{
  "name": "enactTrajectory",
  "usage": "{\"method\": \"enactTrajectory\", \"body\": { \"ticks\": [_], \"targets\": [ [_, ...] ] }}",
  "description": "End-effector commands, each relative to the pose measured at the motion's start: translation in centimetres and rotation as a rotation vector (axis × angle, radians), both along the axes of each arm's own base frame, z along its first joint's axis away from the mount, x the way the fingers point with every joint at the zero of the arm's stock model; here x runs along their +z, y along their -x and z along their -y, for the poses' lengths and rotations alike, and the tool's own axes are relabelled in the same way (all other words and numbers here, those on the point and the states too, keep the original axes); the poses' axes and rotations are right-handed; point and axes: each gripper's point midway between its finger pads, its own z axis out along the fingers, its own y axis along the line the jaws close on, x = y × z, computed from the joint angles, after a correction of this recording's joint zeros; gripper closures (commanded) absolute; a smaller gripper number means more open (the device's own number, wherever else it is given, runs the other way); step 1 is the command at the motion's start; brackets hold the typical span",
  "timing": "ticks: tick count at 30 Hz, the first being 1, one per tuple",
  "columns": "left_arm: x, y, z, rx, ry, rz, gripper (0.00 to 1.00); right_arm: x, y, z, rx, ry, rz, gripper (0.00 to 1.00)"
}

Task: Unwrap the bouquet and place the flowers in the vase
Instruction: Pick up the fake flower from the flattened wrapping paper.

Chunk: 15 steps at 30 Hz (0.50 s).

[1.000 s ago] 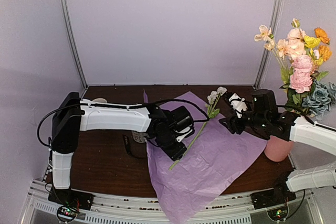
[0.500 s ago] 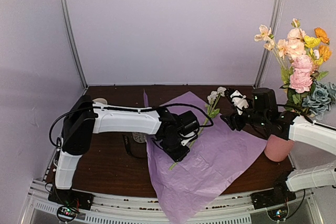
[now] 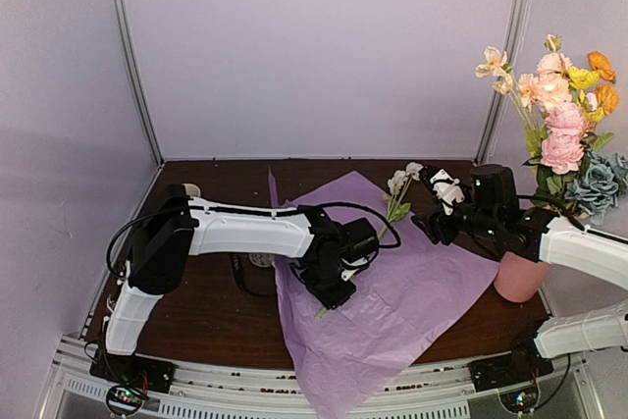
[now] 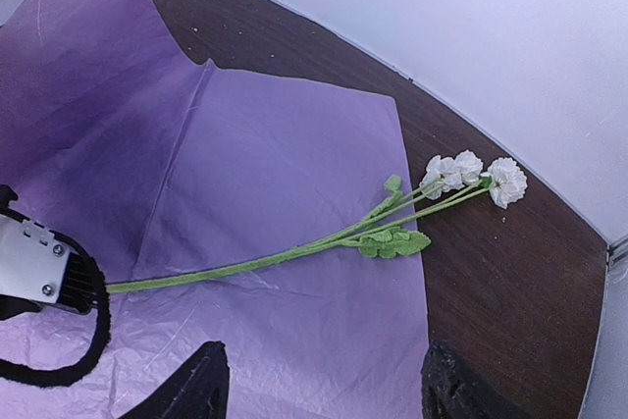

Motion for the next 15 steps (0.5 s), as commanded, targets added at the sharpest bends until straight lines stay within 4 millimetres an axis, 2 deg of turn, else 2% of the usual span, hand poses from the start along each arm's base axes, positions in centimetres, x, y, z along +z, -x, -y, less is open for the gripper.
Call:
{"method": "enactTrajectory", "body": {
  "ticks": [1, 3, 8, 15],
  "targets": [
    [-0.33, -0.10, -0.62, 0.023, -0.057, 0.010, 0.69, 0.97, -0.48, 0.12, -0.010, -0.019, 0.023, 0.32],
    [-0.15, -0.04, -0.87, 0.024, -0.066, 0.013, 0.71, 0.97, -0.48, 0.13, -0.009, -0.021, 0.022, 0.32],
    [-0.21, 0.51, -1.24, 0.021, -0.070, -0.002, 0.87, 0.61, -0.53, 0.11, -0.006, -0.016, 0.011, 0.32],
    [0.26, 0.48, -0.68, 0.010, -0.050, -0.004, 0.95, 0.19, -0.55, -0.03, 0.000, -0.010, -0.004, 0.31]
  ]
}}
